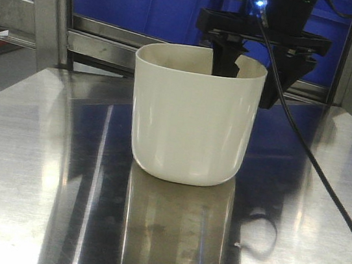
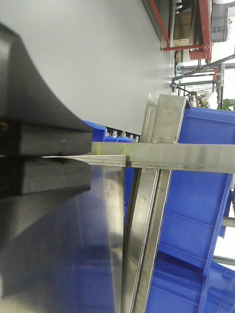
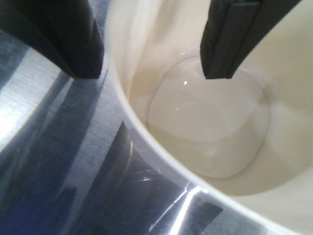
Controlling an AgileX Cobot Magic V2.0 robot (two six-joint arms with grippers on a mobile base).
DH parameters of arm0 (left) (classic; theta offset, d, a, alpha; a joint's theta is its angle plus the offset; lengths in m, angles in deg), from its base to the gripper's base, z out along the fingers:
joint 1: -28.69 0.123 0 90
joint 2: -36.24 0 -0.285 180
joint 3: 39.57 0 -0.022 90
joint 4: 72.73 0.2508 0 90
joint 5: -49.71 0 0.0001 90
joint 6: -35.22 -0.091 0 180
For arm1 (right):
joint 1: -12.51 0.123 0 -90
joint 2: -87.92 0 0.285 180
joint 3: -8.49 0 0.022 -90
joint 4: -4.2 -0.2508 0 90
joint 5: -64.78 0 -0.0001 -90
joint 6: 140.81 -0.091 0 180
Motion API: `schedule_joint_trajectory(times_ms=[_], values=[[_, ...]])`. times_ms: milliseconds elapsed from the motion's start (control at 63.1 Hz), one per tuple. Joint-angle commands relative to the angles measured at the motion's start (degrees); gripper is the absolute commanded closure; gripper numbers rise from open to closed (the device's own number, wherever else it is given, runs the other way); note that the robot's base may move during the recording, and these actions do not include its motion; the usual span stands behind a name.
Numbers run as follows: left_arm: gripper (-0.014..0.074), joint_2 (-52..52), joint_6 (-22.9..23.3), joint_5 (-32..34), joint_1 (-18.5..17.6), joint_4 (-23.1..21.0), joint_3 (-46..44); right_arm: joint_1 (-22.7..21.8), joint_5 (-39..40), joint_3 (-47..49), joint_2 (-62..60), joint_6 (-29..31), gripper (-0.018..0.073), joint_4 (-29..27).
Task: Move white bin to right shelf second layer
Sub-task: 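Lower the right gripper into the white bin and close on its rim, then lift the white bin off the table with the right gripper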
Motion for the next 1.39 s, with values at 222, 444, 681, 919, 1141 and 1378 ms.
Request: schedule_joint_trajectory(times_ms=[222,444,681,919,1141,1378], values=[[0.0512,0.2,0.6,4.9,-0.3,-0.5,2.1,0.1,0.1,2.0,-2.7,0.3,0.0216,0.3],[0.0512,0.2,0.6,4.9,-0.3,-0.5,2.1,1.3,2.0,2.0,-3.5,0.3,0.0486,6.0],[0.0512,0.2,0.6,4.9,-0.3,-0.5,2.1,1.4,3.4,2.0,-9.0,0.3,0.051,7.4],[0.0512,0.2,0.6,4.9,-0.3,-0.5,2.1,1.3,6.6,1.5,-18.7,0.3,0.051,7.4],[0.0512,0.2,0.6,4.9,-0.3,-0.5,2.1,0.8,14.9,-6.1,-31.1,0.3,0.051,8.4],[0.0512,0.2,0.6,4.9,-0.3,-0.5,2.1,-5.6,27.5,-23.5,-47.3,-4.5,0.051,8.4]])
